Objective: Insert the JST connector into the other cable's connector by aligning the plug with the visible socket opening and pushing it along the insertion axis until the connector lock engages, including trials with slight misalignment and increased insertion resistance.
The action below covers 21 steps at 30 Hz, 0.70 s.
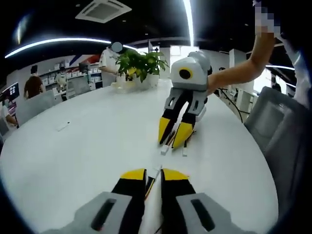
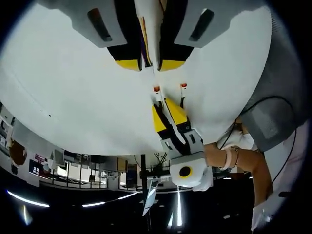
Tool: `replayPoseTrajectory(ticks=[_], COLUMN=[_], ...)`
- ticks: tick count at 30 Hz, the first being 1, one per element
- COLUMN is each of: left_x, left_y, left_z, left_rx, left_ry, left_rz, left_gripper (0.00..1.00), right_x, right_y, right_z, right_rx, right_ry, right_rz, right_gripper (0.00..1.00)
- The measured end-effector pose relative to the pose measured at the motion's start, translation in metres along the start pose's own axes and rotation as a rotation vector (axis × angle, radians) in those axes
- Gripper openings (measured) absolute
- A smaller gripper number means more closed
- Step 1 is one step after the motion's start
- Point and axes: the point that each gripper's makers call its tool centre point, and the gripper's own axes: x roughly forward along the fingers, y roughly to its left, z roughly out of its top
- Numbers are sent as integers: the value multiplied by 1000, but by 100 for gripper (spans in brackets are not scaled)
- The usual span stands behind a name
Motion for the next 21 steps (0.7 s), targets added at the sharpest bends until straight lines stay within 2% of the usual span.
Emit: replayPoseTrajectory(ticks=[3, 5, 14, 21], left_x=[2, 4, 9, 11], left_y=[1, 2, 0, -2], left_z=[-3, -9, -6, -9], left_rx=[6, 23, 25, 28], left_ry=[11, 39, 19, 31], left_rz=[-1, 3, -21, -36], left_gripper=[5, 5, 5, 5], right_x=[1, 2, 2, 2], right_y=[-1, -2, -1, -1], right_z=[0, -1, -2, -3], right_rx=[3, 6, 7, 10], right_ry=[-1, -2, -2, -2], right_rz=[1, 1, 7, 12], right_gripper=[9, 7, 5, 4])
